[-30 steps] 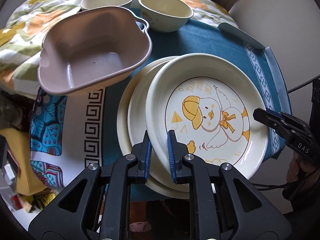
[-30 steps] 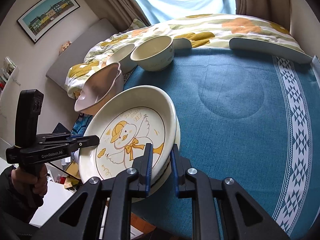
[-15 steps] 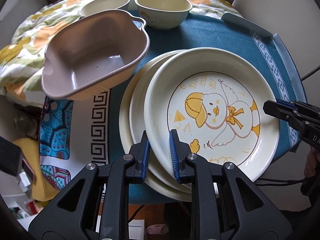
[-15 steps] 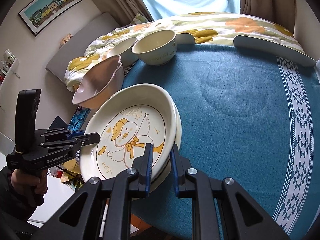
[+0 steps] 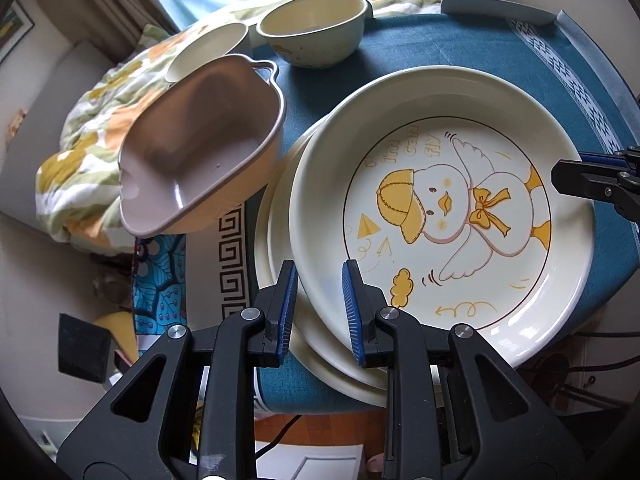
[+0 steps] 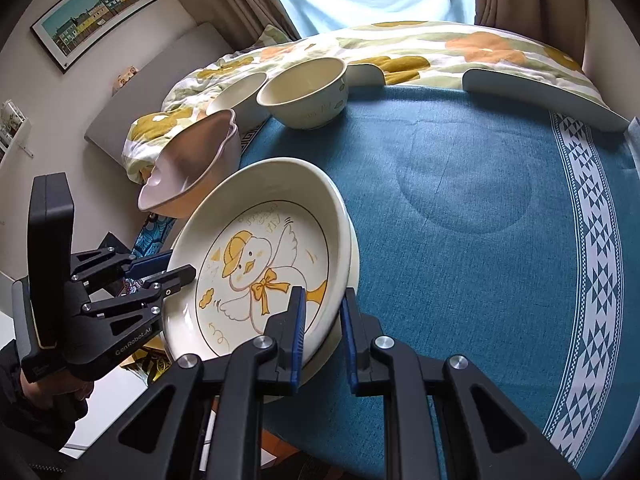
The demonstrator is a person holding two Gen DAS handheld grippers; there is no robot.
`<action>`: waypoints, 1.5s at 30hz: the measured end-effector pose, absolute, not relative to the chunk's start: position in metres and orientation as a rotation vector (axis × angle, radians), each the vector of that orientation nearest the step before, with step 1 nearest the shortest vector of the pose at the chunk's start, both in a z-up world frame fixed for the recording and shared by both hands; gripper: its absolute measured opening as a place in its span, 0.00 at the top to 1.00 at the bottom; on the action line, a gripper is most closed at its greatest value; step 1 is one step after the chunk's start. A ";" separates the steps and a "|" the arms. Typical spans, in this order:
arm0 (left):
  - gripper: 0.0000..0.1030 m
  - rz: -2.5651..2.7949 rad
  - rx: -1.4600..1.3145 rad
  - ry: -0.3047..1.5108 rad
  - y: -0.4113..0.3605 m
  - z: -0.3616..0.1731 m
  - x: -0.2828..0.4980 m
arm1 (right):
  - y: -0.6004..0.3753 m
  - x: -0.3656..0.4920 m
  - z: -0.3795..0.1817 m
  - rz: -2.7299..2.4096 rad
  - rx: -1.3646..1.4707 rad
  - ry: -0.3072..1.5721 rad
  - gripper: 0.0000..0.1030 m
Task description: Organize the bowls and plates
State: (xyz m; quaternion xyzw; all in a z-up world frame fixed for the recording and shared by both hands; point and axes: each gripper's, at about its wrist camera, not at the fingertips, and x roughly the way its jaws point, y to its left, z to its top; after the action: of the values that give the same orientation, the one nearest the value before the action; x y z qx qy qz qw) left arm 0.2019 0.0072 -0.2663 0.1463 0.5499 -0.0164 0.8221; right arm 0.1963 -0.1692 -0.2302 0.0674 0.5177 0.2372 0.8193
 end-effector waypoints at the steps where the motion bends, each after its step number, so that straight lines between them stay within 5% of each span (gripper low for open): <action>1: 0.81 -0.028 0.324 1.165 0.006 -0.266 0.201 | -0.169 0.196 -0.231 0.506 0.141 1.104 0.85; 26: 0.81 -0.008 0.248 1.127 0.025 -0.232 0.203 | -0.162 0.203 -0.214 0.510 0.113 1.070 0.85; 28: 0.73 0.010 0.221 1.095 0.029 -0.213 0.204 | -0.163 0.207 -0.200 0.528 0.114 1.050 0.85; 29: 0.51 0.020 0.206 1.076 0.031 -0.203 0.205 | -0.163 0.210 -0.193 0.539 0.119 1.040 0.85; 30: 0.17 0.037 0.191 1.050 0.034 -0.193 0.204 | -0.164 0.212 -0.187 0.551 0.126 1.027 0.84; 31: 0.04 0.056 0.177 1.014 0.036 -0.182 0.204 | -0.164 0.215 -0.180 0.561 0.130 1.011 0.80; 32: 0.00 0.067 0.157 0.964 0.039 -0.170 0.201 | -0.163 0.217 -0.174 0.569 0.131 0.993 0.60; 33: 0.00 0.066 0.135 0.933 0.042 -0.159 0.200 | -0.163 0.219 -0.168 0.581 0.133 0.973 0.25; 35: 0.00 0.076 0.094 0.931 0.052 -0.147 0.205 | -0.159 0.225 -0.158 0.608 0.130 0.935 0.00; 45: 0.00 0.121 -0.214 1.052 0.145 -0.175 0.229 | -0.106 0.276 -0.159 0.620 0.041 1.000 0.00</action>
State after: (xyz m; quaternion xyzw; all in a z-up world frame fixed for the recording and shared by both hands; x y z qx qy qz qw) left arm 0.2293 0.1454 -0.1747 -0.1018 0.5008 0.0575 0.8576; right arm 0.2756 -0.1061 -0.1592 0.0193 0.4717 0.2923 0.8317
